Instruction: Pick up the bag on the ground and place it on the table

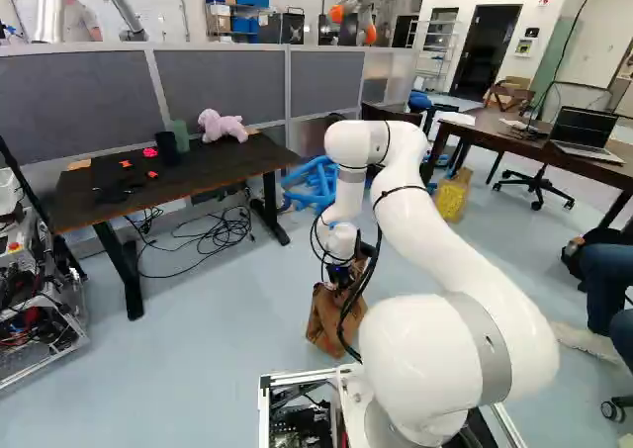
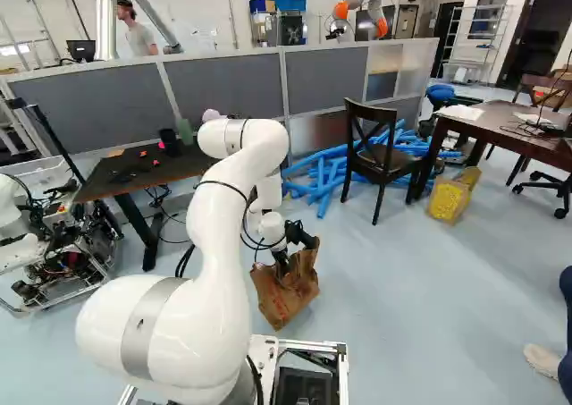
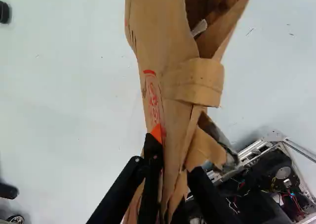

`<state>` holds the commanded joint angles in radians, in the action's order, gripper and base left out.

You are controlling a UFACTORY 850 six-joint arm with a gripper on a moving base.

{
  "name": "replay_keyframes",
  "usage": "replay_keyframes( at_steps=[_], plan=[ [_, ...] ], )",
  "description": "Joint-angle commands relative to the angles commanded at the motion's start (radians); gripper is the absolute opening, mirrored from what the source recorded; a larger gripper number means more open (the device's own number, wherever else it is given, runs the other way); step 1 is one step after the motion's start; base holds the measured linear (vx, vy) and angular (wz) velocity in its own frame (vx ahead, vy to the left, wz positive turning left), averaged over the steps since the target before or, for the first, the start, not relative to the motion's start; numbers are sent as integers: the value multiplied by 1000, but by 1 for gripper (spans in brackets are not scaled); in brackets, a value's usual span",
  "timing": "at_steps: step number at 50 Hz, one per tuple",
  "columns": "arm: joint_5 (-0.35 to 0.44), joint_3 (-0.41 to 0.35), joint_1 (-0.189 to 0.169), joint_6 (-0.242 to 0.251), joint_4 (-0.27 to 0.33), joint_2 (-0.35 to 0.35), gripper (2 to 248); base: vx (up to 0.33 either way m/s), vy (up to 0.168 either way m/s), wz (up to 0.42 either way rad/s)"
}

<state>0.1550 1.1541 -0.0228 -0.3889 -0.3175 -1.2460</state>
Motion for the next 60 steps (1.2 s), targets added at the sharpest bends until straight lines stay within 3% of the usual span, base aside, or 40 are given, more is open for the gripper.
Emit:
replay_keyframes(
  at_steps=[60],
  plan=[
    [0,-209,49,0,71,246,21,0,0,0]
  ],
)
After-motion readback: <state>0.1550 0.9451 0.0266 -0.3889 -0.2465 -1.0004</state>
